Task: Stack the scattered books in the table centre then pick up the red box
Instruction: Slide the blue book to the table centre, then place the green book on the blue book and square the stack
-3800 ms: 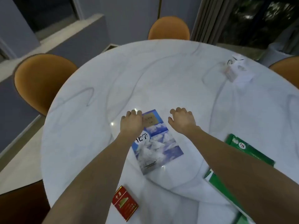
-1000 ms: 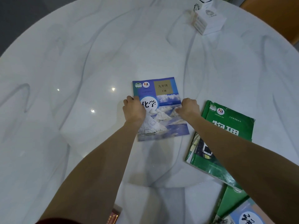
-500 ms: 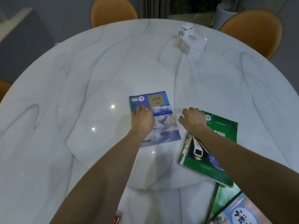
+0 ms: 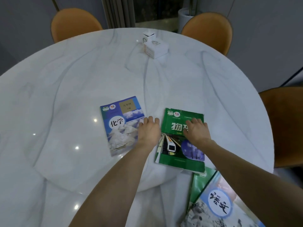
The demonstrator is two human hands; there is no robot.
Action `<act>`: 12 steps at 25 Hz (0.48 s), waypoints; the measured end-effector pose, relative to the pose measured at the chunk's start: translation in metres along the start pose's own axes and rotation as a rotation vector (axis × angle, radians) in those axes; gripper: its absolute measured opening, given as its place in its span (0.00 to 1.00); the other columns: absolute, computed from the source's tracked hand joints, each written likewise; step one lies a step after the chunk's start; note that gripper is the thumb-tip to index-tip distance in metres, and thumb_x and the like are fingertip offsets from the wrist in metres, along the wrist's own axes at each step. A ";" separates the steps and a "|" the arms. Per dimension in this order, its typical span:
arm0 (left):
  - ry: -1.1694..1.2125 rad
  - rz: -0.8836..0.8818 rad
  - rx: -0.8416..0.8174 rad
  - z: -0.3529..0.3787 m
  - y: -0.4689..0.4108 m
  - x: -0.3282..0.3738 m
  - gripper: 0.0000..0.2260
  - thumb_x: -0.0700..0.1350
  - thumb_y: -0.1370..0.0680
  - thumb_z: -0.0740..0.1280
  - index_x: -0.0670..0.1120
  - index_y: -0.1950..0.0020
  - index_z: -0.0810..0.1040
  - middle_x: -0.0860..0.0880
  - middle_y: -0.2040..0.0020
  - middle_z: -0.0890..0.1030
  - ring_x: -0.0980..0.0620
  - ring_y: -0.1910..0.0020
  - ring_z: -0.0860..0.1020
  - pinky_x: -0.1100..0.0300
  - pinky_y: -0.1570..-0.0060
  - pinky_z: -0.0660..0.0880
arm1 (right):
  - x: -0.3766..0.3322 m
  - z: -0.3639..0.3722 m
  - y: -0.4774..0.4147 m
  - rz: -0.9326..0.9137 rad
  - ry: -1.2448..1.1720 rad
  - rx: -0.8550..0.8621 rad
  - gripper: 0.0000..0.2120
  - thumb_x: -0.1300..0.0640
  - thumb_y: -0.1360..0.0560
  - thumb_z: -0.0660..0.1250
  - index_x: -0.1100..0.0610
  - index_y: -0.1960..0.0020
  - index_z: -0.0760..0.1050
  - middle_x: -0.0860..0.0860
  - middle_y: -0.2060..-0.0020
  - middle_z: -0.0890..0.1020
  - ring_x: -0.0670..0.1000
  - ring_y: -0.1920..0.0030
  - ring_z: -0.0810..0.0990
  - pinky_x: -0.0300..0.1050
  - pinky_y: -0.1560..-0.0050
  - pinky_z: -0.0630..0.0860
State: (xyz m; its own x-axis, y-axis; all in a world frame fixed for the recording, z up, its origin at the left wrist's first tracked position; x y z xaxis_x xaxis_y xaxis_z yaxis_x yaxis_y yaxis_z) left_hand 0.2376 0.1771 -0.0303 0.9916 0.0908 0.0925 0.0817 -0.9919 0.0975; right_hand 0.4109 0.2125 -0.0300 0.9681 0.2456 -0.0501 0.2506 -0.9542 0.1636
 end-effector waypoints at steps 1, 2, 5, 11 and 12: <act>-0.005 0.018 -0.012 0.005 0.000 0.009 0.14 0.38 0.24 0.58 0.41 0.38 0.70 0.39 0.41 0.74 0.39 0.40 0.71 0.46 0.45 0.71 | 0.009 0.004 0.005 0.024 0.000 -0.005 0.15 0.54 0.22 0.57 0.60 0.40 0.71 0.59 0.43 0.76 0.59 0.40 0.72 0.55 0.40 0.69; -0.007 0.029 -0.022 0.010 0.000 0.015 0.15 0.37 0.24 0.58 0.41 0.38 0.70 0.39 0.41 0.74 0.39 0.41 0.71 0.46 0.46 0.71 | 0.015 0.008 0.008 0.043 -0.001 -0.010 0.14 0.55 0.23 0.57 0.61 0.41 0.72 0.59 0.44 0.76 0.60 0.41 0.72 0.55 0.41 0.69; 0.036 0.054 -0.041 0.025 -0.002 0.031 0.15 0.37 0.24 0.58 0.40 0.37 0.69 0.39 0.41 0.74 0.40 0.41 0.72 0.48 0.48 0.74 | 0.035 0.018 0.016 0.111 -0.027 -0.018 0.13 0.56 0.23 0.56 0.61 0.43 0.71 0.59 0.45 0.77 0.60 0.43 0.73 0.55 0.44 0.70; 0.230 -0.083 -0.045 0.041 -0.005 0.049 0.16 0.42 0.21 0.60 0.39 0.34 0.66 0.37 0.40 0.73 0.40 0.42 0.72 0.50 0.48 0.74 | 0.054 0.034 0.026 0.202 -0.159 -0.052 0.17 0.51 0.22 0.59 0.62 0.39 0.68 0.60 0.43 0.74 0.60 0.42 0.73 0.56 0.44 0.73; 0.257 -0.115 -0.044 0.041 -0.006 0.049 0.18 0.42 0.21 0.62 0.38 0.34 0.65 0.37 0.40 0.73 0.40 0.42 0.72 0.50 0.46 0.74 | 0.056 0.036 0.026 0.219 -0.192 -0.053 0.18 0.51 0.22 0.59 0.62 0.39 0.67 0.60 0.43 0.74 0.61 0.42 0.72 0.56 0.44 0.73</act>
State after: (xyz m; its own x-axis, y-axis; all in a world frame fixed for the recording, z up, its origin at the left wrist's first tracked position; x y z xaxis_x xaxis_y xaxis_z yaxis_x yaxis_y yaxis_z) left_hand 0.2898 0.1842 -0.0671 0.9178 0.2272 0.3256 0.1818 -0.9695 0.1643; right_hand 0.4711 0.1956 -0.0637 0.9812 -0.0073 -0.1927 0.0404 -0.9694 0.2423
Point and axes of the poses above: each hand's wrist, its own y-axis away from the middle knuckle, its own z-axis out of the palm, x = y × z, the point moved 3 cm from there along -y, towards the middle knuckle
